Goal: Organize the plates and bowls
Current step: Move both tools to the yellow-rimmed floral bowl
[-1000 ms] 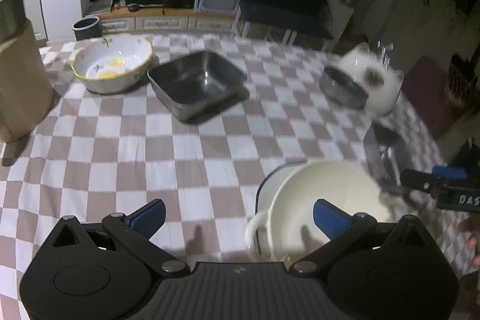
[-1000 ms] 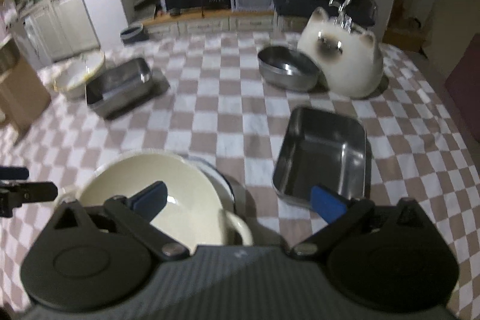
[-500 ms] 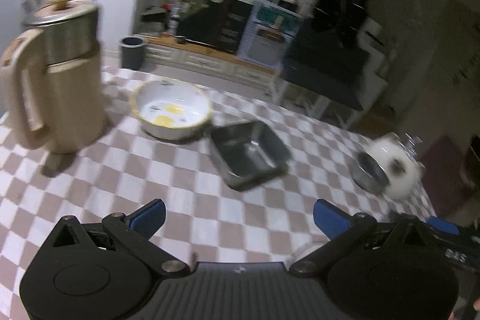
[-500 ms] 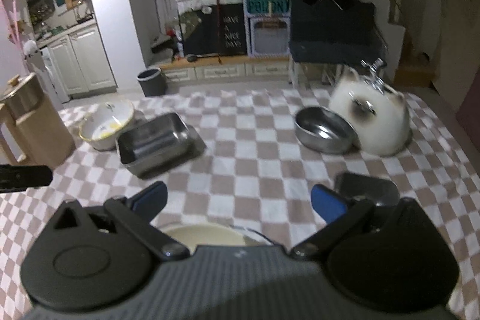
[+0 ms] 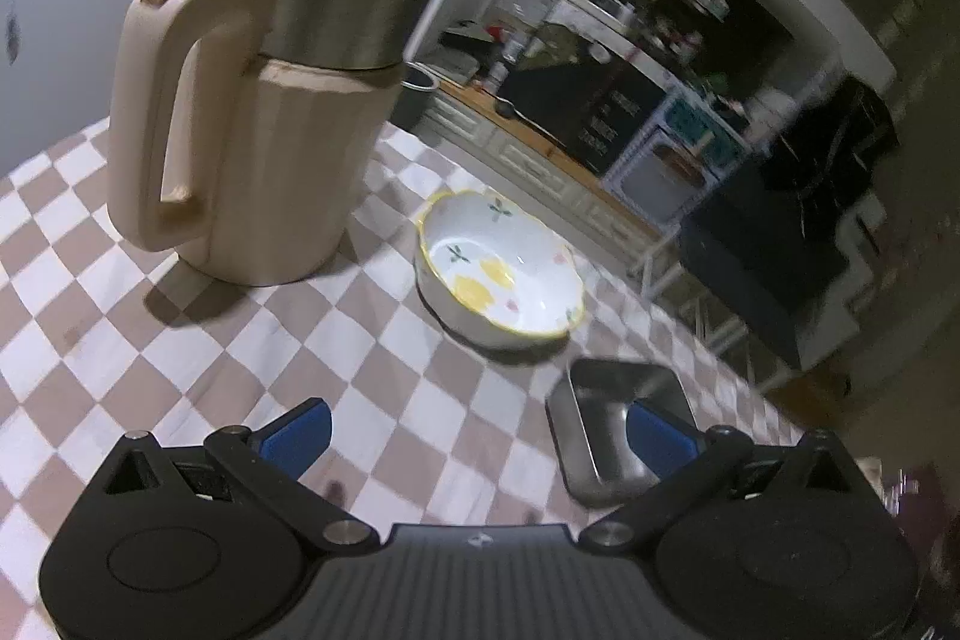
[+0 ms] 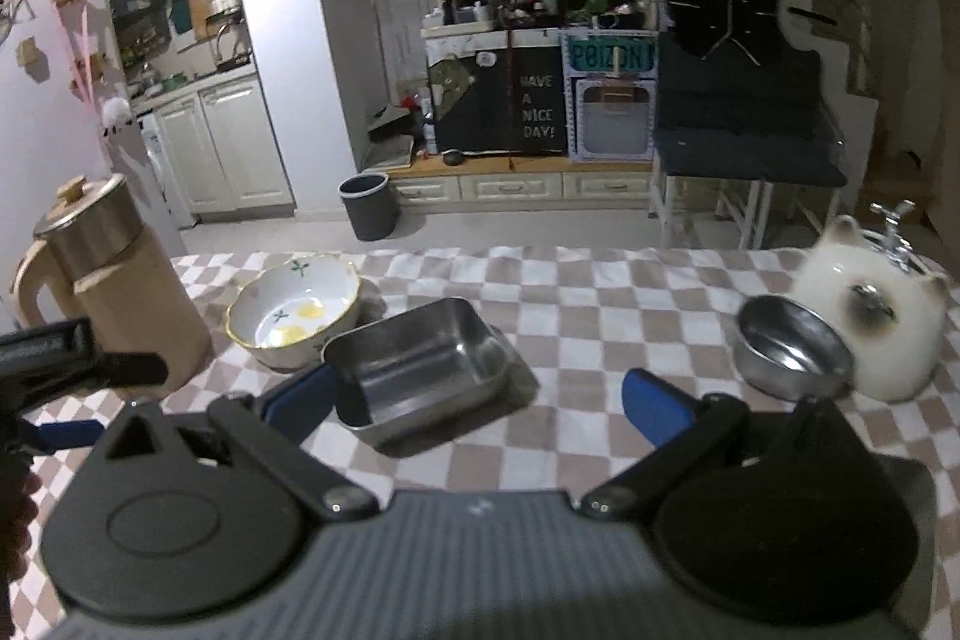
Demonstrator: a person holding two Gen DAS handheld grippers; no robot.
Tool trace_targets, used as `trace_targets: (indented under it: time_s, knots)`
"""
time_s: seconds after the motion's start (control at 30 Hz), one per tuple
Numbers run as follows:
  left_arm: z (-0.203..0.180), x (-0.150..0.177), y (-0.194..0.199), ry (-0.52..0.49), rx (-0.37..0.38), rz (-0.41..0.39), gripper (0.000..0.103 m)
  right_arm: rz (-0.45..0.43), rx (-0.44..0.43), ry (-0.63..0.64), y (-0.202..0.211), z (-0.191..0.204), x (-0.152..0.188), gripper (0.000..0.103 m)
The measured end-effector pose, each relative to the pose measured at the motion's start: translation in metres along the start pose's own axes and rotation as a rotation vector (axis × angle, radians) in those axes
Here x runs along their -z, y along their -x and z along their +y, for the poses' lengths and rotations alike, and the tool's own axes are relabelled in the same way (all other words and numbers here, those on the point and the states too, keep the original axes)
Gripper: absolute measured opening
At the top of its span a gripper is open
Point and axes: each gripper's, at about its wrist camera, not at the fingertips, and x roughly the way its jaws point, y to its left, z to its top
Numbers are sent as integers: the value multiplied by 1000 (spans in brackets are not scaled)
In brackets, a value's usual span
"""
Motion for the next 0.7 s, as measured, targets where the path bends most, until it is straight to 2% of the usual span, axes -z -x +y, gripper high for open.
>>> trace_targets:
  time_s: [0.1,0.17,0.3,0.4,0.47,0.57,0.7]
  knots:
    - [6,-8,-14,48,-3,-21,100,17,-13,12,-17,8,-3,103]
    - [6,-13,-22,53,-7,-31,92,25,-23,21,-27,12,-7,103]
    - [4,-20,-39,62,0,-46,84,53,-50,-10,-48,19,-16,102]
    - [0,-24,-52,55,-12,-65,81,69,-92,-65,-65,24,-24,93]
    - [-2,-28,-60,22,-32,-71,80,83,-110,-92,-77,27,-29,81]
    - [0,-34,-73,-7,-72,-84,78,98,-136,-113,-92,34,-35,69]
    - [13,-43,-94,51,-85,-59,74,109,-149,-153,-113,41,-45,58]
